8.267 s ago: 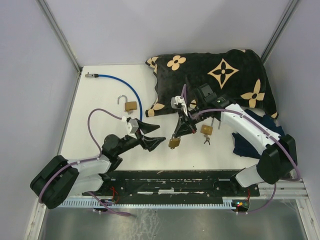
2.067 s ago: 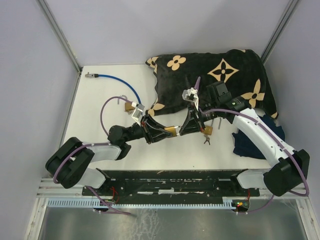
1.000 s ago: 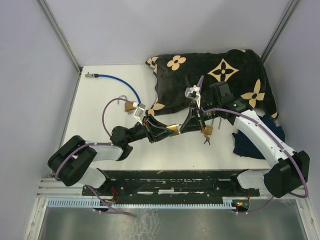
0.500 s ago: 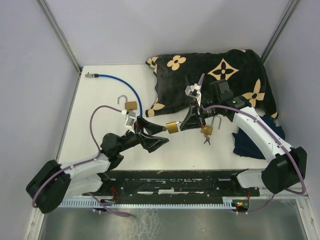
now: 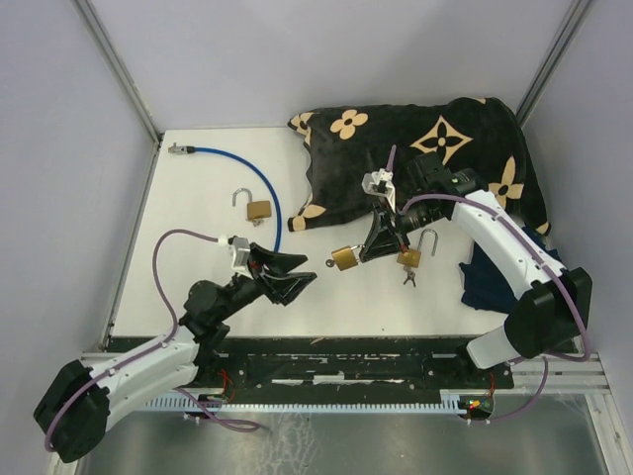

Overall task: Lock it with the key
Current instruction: Lock the lock.

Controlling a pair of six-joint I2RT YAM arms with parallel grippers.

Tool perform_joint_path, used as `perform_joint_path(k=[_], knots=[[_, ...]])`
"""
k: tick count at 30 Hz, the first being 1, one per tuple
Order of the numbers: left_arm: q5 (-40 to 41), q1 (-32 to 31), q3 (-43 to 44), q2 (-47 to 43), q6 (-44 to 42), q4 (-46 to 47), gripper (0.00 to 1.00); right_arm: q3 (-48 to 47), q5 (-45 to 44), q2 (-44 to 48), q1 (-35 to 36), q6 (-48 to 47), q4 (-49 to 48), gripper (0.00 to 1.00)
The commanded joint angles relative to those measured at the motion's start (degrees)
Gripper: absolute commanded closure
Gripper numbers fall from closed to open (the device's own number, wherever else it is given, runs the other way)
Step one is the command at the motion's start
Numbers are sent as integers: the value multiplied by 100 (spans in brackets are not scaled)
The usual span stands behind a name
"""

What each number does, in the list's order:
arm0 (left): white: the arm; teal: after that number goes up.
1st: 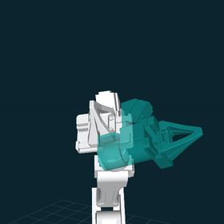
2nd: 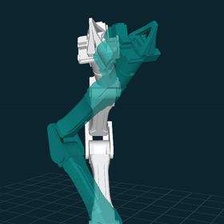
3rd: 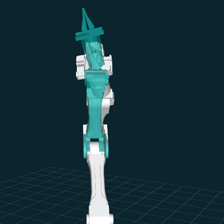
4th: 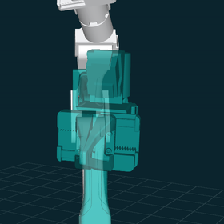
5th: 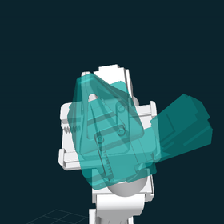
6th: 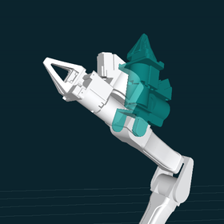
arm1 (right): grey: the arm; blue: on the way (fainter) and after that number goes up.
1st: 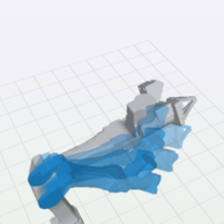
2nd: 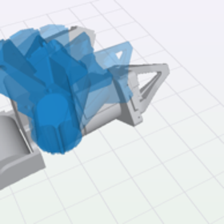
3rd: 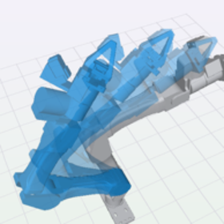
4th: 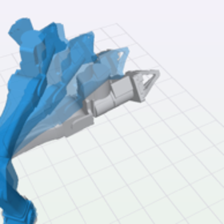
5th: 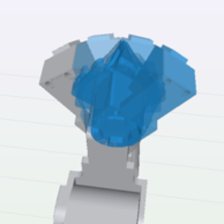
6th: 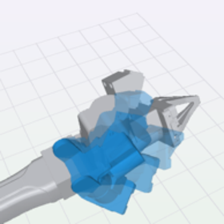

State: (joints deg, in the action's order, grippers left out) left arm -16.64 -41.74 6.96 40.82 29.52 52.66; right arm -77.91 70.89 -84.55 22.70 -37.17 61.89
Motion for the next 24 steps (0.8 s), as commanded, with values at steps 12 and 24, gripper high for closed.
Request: perform_joint_path(k=[12, 24], knots=[[-1685, 235, 726, 2350, 1428, 2757, 33, -413, 443, -132, -26, -930, 848, 98], [-1597, 229, 912, 2689, 1544, 2448, 48, -440, 511, -118, -24, -994, 939, 98]])
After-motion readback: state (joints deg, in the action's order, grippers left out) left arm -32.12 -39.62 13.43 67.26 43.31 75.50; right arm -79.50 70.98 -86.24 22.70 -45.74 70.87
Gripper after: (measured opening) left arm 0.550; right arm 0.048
